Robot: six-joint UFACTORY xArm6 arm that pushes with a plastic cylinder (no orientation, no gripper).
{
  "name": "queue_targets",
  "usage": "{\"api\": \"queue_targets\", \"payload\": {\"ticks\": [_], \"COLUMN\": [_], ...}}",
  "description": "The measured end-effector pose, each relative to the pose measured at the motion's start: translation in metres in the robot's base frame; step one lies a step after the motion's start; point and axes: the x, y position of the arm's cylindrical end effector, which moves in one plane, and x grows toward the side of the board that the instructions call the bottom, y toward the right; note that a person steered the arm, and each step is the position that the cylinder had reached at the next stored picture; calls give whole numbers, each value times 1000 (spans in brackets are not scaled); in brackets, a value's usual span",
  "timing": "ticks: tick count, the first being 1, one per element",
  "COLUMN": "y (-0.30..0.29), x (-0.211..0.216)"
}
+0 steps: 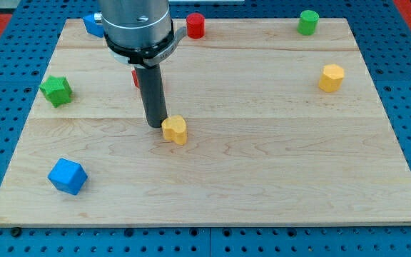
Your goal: Push the yellow heart towards the bottom center
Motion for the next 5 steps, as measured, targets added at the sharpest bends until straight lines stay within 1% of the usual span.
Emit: {"api": "queue_targets", "payload": {"ticks": [1,2,3,4,5], "y": [42,70,70,56,50], "x": [-4,4,15,0,10]}}
